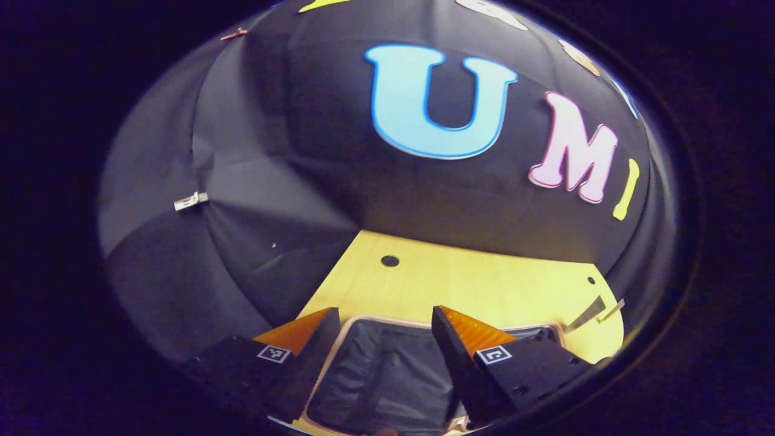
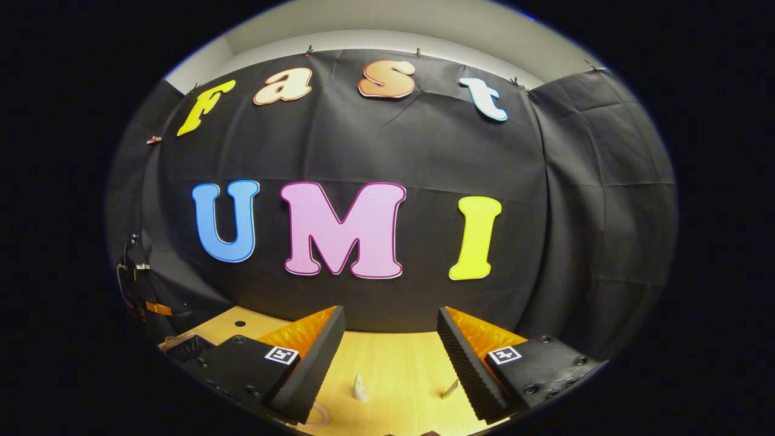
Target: First open the suitcase, pack the skin care products into it, and then close the suitcase.
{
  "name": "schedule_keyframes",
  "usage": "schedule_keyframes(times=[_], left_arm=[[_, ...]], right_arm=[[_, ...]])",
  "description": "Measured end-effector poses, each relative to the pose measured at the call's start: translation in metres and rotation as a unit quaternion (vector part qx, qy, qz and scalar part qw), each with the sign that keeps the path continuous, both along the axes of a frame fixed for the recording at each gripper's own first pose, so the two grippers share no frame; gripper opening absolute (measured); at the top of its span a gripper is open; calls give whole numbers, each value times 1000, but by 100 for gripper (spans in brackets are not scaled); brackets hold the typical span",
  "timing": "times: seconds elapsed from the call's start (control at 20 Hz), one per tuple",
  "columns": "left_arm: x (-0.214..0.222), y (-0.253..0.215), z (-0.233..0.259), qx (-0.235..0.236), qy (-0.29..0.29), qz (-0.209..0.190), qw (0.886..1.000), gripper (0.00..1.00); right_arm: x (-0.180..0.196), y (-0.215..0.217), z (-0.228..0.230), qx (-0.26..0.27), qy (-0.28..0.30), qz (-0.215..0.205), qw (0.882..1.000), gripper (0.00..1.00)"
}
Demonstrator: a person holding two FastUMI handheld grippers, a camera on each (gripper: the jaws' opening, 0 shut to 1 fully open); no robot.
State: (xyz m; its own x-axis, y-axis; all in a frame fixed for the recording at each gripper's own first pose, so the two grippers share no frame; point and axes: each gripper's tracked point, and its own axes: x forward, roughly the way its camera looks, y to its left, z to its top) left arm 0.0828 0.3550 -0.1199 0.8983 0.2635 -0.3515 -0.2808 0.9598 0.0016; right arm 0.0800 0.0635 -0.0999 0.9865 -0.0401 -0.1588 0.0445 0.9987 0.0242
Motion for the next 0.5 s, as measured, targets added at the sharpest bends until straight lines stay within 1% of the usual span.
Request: schedule_keyframes(times=[0.1,0.2,0.3,0.4,0.45,0.5], left_arm=[[10,-83,23,-11,-28,-65,997,95],[19,-158,27,-25,-26,-131,991,95],[25,-227,14,-24,-20,-185,982,96],[32,-285,-9,-21,10,-230,973,96],[38,-310,-29,-22,28,-250,968,96],[45,-334,-48,-23,50,-264,963,96]], right_arm=[[3,-13,-4,-6,-1,5,1000,96],[6,-29,-8,-15,-3,10,1000,95],[9,-44,-16,-18,0,17,1000,95],[11,-59,-28,-9,10,23,1000,95],[11,-64,-36,0,18,25,1000,94],[10,-69,-43,11,27,29,999,91]])
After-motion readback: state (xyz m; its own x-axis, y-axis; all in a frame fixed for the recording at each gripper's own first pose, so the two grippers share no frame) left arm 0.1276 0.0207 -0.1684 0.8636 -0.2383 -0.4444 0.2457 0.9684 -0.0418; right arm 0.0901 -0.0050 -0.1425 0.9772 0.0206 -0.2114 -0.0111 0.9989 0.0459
